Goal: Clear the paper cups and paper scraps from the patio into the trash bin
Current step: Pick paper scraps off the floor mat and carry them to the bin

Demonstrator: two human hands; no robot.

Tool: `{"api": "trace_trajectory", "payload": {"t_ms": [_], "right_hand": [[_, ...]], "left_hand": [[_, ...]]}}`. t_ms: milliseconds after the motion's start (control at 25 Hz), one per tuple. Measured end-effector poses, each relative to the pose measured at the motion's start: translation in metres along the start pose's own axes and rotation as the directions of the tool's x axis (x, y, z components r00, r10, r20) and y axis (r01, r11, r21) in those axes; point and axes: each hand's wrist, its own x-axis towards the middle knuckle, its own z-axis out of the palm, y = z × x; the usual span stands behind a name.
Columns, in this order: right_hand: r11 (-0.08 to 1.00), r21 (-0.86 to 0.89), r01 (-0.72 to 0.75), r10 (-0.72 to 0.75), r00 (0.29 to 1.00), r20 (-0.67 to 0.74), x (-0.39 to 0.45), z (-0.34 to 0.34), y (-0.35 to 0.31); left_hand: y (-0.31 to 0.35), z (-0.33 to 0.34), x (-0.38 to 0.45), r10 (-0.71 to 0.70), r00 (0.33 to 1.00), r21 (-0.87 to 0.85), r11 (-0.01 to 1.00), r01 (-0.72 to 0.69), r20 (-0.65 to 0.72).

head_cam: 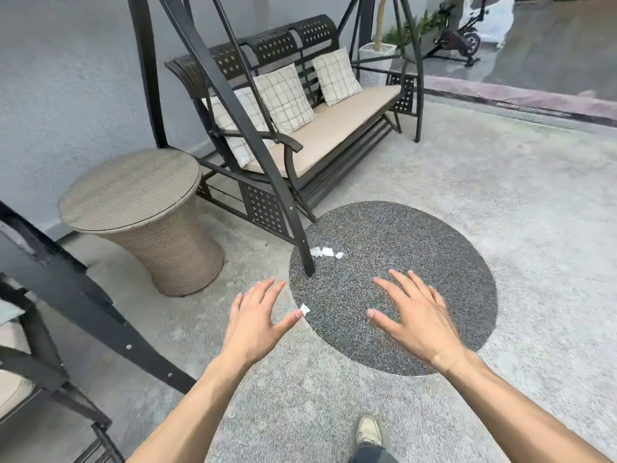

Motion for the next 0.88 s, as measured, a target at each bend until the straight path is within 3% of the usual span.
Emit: {"api": "trace_trajectory", "payload": {"t_ms": [360,880], "right_hand": [[0.993,0.012,0.121,-0.122,0.990,0.077,0.132,-0.012,0.065],[0.968,0.013,0.251,-0.248,0.949,0.193,0.287,0.061,0.033]], "left_hand": [[0.034,0.015,0.103,-0.135,0.991,0.003,0.991,0.135,0.014],[-0.070,0.056,0.178,-0.402,0.910,-0.030,0.913,0.407,0.102]]}}
